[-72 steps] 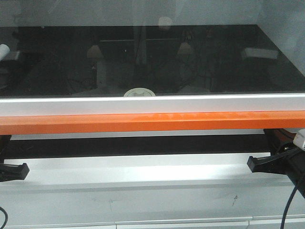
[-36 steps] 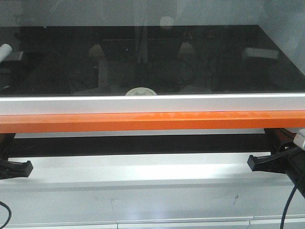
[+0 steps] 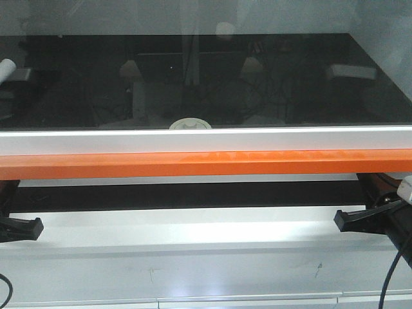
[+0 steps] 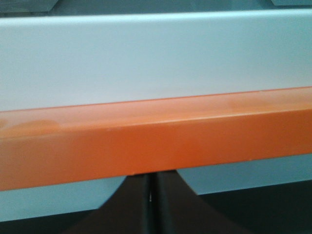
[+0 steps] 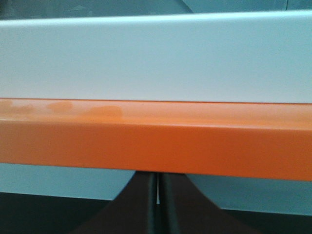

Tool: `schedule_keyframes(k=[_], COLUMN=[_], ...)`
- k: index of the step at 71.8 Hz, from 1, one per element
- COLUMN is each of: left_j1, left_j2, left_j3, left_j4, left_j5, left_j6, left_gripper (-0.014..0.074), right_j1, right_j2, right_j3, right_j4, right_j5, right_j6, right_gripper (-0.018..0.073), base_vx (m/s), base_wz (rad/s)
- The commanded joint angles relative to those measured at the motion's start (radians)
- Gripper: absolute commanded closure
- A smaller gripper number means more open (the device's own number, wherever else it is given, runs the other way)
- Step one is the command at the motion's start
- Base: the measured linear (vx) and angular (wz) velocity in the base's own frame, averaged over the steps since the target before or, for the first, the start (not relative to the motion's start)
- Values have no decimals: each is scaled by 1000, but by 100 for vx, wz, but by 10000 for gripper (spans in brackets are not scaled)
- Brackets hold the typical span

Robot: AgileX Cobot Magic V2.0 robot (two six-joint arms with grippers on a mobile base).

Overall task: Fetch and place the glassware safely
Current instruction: 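Hook both grippers under the orange handle bar and lift the sash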

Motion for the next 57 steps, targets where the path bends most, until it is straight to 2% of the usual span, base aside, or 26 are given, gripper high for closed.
schedule_keyframes(k=[1, 24, 37, 57], left_j1=[-3, -3, -3, -3], left_j2=[-34, -51, -51, -51], left_j3=[-57, -150, -160, -161], left_j4=[-22, -22, -22, -23], left_j5=[-139, -73, -137, -154], left_j6=[7, 7, 7, 20], left_gripper=[603, 603, 603, 603], right_j1=[2, 2, 2, 2], right_j2=[-13, -13, -14, -14], right_j3=[-37, -142, -197, -269], right_j4=[-10, -44, -45, -71], right_j5=[-137, -102, -98, -94], right_j6=[-12, -11, -11, -8], right_gripper=[560, 560, 560, 560], base_vx=[0, 0, -2, -4], base_wz=[0, 0, -4, -5])
